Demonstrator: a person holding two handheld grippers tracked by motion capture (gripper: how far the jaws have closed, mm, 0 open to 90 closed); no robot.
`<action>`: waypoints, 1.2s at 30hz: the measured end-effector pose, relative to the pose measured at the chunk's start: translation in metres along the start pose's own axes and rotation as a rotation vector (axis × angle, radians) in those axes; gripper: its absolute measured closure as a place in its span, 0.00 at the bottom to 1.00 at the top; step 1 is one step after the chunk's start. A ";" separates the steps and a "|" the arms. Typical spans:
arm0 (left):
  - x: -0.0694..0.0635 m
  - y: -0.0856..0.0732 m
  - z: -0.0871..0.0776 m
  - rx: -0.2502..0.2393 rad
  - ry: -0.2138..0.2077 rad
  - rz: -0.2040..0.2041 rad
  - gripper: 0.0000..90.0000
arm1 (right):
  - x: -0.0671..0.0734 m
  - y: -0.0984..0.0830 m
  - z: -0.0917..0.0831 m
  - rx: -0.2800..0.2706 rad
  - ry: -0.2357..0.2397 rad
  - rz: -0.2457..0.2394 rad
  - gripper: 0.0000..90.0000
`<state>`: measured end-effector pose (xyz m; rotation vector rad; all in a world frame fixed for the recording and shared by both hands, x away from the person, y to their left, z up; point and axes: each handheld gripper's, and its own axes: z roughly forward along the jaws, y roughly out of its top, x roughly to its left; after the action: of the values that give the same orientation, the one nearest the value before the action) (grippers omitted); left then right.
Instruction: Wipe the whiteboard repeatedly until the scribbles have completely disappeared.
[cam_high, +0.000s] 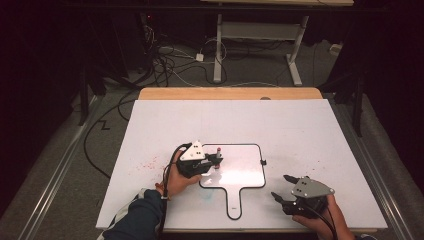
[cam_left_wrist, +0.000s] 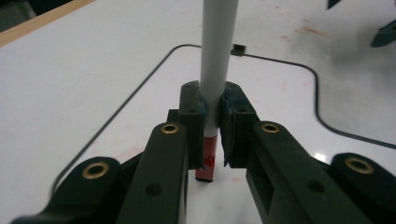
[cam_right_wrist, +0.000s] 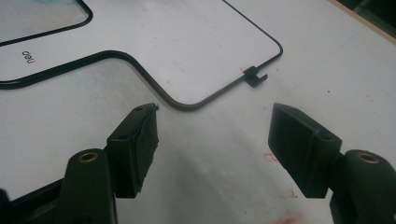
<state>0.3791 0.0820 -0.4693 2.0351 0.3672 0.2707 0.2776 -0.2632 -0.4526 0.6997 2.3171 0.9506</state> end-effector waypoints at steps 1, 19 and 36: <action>-0.003 0.002 0.002 0.002 -0.010 0.012 0.88 | 0.000 0.000 0.000 0.000 0.000 -0.001 0.37; 0.013 0.003 0.005 0.008 0.028 0.001 0.88 | 0.000 0.000 0.000 0.003 0.000 -0.004 0.37; 0.036 0.001 0.005 0.010 0.110 -0.008 0.88 | 0.002 0.000 0.002 0.011 0.005 -0.006 0.37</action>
<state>0.4140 0.0908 -0.4695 2.0335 0.4452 0.3776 0.2778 -0.2612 -0.4546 0.6950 2.3292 0.9389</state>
